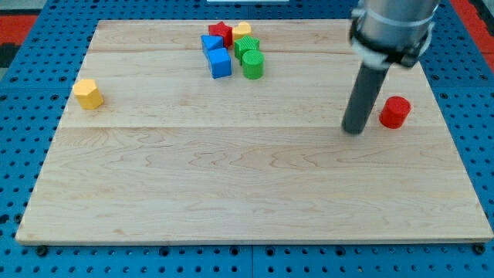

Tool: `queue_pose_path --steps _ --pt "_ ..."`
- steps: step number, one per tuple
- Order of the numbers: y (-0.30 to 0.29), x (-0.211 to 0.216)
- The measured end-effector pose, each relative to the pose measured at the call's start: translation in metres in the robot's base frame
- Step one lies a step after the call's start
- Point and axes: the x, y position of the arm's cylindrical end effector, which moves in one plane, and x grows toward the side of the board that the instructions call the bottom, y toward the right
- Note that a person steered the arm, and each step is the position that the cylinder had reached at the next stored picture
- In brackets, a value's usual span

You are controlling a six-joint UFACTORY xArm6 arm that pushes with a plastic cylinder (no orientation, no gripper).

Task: Place the red circle and yellow hexagon to the center right of the board

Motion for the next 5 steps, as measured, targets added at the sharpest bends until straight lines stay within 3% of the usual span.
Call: queue_pose_path --steps 1,2,3,4,5 --pt "-0.117 0.063" --pt "-0.266 0.07" --pt "-0.385 0.011" --pt "-0.431 -0.033" --pt "-0.424 -0.094"
